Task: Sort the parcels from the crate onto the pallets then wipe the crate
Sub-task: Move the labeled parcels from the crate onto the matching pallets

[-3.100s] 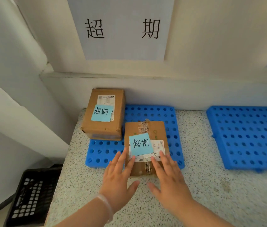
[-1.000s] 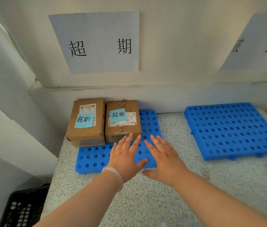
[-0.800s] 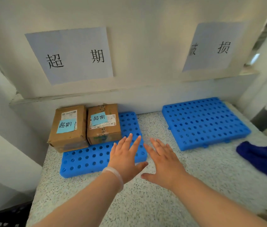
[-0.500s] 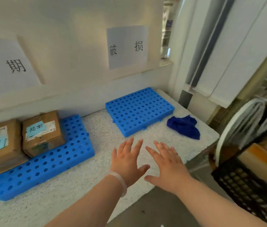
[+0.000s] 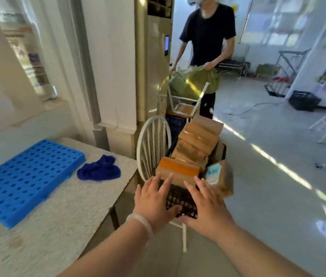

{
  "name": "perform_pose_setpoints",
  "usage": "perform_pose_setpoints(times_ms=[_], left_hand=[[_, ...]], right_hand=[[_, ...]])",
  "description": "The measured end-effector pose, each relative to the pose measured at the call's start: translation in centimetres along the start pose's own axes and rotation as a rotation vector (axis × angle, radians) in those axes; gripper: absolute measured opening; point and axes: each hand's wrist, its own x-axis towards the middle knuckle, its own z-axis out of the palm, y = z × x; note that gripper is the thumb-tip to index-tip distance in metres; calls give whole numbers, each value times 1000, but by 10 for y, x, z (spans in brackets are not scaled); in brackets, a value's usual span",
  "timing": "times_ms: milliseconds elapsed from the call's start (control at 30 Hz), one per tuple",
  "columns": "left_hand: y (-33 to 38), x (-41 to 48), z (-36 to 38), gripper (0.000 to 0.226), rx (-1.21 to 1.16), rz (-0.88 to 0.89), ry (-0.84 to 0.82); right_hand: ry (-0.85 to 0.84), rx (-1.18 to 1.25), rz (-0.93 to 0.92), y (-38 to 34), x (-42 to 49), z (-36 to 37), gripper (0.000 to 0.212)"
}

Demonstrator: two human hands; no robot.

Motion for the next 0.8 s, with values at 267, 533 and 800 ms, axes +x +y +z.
perform_pose_setpoints(times_ms=[267,533,800], left_hand=[[45,72,34,85,-2,142,-125],[44,190,42,80,-24,162,-195],[13,304,41,79,-56,143,-226]], right_hand=[[-21,60,241,66,15,8,92],[3,105,419,110,102,-3,92],[22,134,507,126,194,-6,89]])
